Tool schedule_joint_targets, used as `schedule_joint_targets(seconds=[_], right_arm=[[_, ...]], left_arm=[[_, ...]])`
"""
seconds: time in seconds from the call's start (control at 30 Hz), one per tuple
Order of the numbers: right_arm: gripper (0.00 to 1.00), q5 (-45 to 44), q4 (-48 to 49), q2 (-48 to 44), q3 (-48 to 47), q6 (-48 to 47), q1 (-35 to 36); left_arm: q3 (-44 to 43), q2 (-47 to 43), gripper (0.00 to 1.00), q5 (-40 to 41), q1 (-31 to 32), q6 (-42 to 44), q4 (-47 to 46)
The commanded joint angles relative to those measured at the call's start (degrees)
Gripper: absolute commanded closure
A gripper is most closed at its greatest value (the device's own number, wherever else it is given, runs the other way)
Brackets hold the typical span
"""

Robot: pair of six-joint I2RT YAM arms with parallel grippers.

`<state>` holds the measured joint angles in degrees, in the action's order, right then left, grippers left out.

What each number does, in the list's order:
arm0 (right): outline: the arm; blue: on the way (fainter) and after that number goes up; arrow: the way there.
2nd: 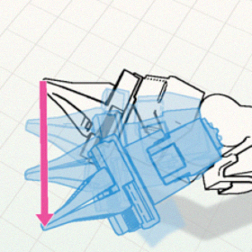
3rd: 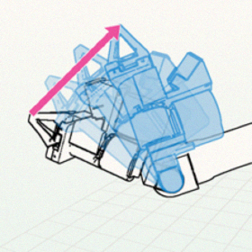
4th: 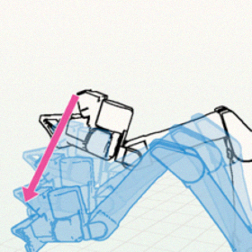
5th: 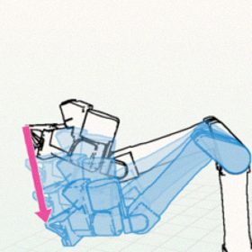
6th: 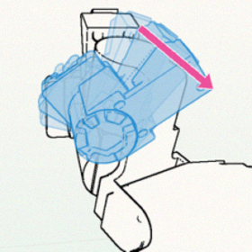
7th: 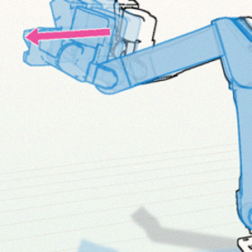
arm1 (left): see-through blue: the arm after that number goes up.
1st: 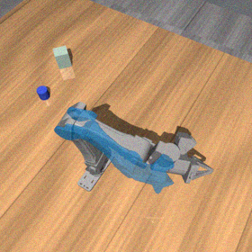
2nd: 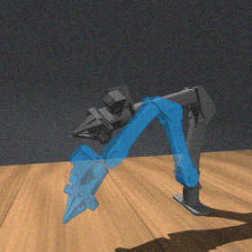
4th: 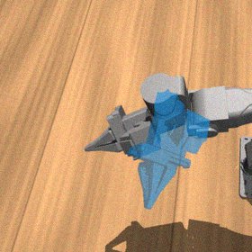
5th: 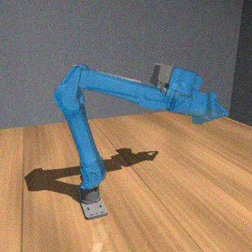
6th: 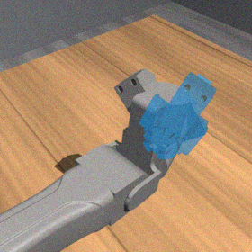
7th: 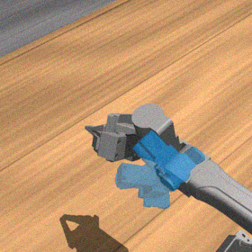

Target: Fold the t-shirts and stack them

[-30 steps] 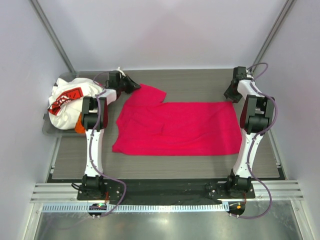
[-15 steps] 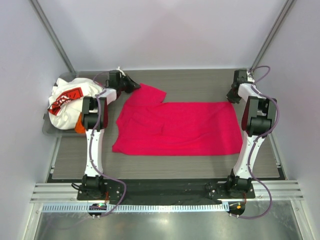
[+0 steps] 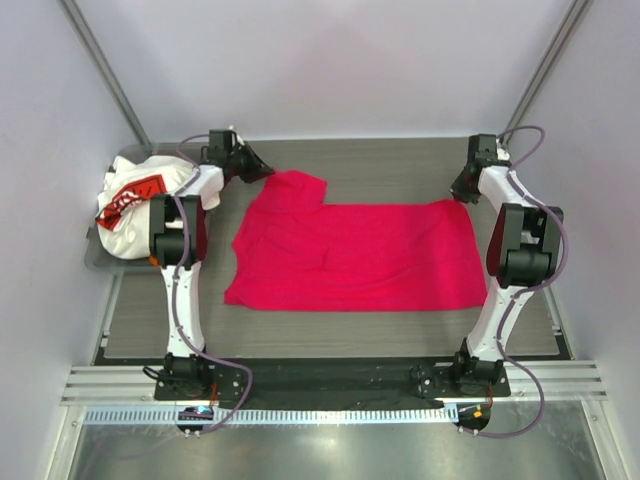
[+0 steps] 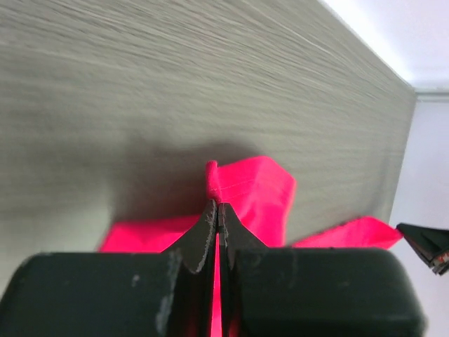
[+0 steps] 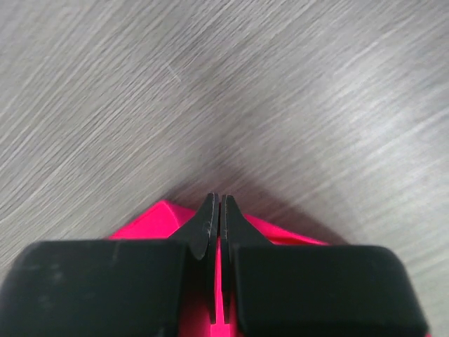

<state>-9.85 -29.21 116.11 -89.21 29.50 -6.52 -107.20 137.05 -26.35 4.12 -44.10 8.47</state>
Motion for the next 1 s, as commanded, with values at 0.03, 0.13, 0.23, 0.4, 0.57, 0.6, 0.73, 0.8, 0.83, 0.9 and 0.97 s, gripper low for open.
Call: schedule_joint_targets(seconds=[0.03,0.13,0.23,0.4,0.57,0.6,0.73,0.8,0.83,0.9,0.97], right_arm=[[0.99,0.1,-0.2,-6.8,3.3,-0.2,0.2],[0.99,-0.1,-0.1,-9.8,6.0,-0.2,0.2],[0.99,0.1,-0.1,-12.1,8.5,-0.2,0.3],[0.99,0.3,0.8,-17.5,13.9,-0.3,-0.1],[0.99,0.8,2.0,-22.2,20.6,0.4,-1.8],[0.99,1.1,2.1,-23.9,21.5,0.6,-2.7],[0.99,1.1,2.2,-28.1,25.6,1.1,-3.8],[0.99,1.1,2.3,-29.8,27.8,1.4,-4.4],[0.99,1.1,2.2,-31.3,28.4,1.4,-4.9],[0.99,1.4,2.3,-32.3,30.2,1.4,-5.5],[0.99,1.8,2.2,-33.6,31.7,1.4,-6.2]], left_arm=[[4.4,-11.5,1.0,-1.2,-0.4,3.7,3.0],[10.2,-16.7,1.0,-0.8,-0.4,5.4,3.6],[14.6,-21.2,1.0,-0.7,-0.3,6.6,4.3],[21.1,-27.9,1.0,1.0,0.4,8.3,5.9],[28.8,-37.2,1.0,5.2,2.0,10.2,7.5],[30.0,-38.9,1.0,6.1,2.1,10.2,7.9],[37.6,-45.9,1.0,12.7,2.3,8.7,10.2],[40.5,-50.8,1.0,15.6,2.3,7.3,10.9],[43.4,-52.7,1.0,16.8,2.4,6.9,11.0],[45.7,-55.7,1.0,23.8,2.3,5.1,14.8],[49.5,-59.9,1.0,25.9,2.4,4.4,16.1]])
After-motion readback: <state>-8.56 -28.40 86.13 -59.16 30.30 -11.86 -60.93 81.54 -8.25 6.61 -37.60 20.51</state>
